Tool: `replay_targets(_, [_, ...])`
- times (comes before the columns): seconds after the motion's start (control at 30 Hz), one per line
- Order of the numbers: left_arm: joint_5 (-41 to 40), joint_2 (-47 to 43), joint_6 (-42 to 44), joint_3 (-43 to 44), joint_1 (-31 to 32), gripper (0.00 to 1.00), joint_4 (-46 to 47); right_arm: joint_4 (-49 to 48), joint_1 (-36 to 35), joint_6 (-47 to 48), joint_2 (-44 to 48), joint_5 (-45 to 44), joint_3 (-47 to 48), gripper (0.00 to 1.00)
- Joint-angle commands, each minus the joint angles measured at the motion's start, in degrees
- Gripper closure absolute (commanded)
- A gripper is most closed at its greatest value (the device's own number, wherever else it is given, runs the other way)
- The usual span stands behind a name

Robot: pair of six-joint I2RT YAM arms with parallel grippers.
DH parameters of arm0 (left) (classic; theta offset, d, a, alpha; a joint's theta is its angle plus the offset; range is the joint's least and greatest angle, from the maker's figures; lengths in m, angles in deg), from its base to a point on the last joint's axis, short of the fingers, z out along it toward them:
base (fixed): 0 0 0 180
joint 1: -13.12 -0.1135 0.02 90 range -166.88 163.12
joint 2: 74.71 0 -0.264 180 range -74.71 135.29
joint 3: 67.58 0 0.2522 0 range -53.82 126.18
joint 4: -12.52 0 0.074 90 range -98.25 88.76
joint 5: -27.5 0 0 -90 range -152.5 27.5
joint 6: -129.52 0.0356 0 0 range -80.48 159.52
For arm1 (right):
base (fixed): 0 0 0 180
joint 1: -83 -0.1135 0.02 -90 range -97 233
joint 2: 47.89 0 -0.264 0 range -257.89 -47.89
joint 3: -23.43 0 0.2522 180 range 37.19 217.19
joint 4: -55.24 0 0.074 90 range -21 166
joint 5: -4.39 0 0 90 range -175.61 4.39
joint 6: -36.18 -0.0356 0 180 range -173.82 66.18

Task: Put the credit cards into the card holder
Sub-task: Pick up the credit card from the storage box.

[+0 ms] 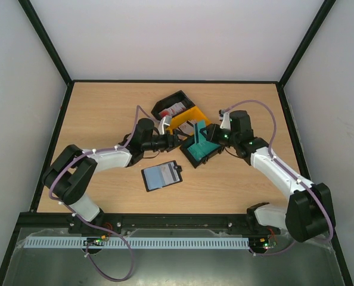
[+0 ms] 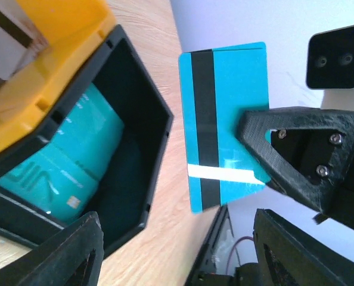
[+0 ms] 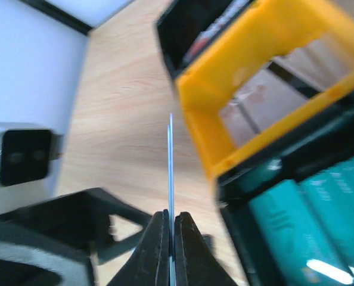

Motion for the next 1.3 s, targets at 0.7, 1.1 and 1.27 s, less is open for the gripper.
replay_targets(0.7, [7.2, 2.8, -15.3, -0.2, 0.3, 0.95, 22.4, -29.4, 0.1, -23.5, 5.3, 19.6, -9.2, 0.9])
replay_targets(1.1, [8.0, 0.3, -17.5, -1.1, -0.7, 0.97, 25.3, -32.5, 0.1, -27.0, 8.4, 12.5, -12.0, 0.72])
replay_targets(1.27, [8.4, 0.2, -20.6, -1.0, -1.2, 0.97, 28.9, -32.0, 0.1, -27.1, 10.1, 9.6, -13.7, 0.73])
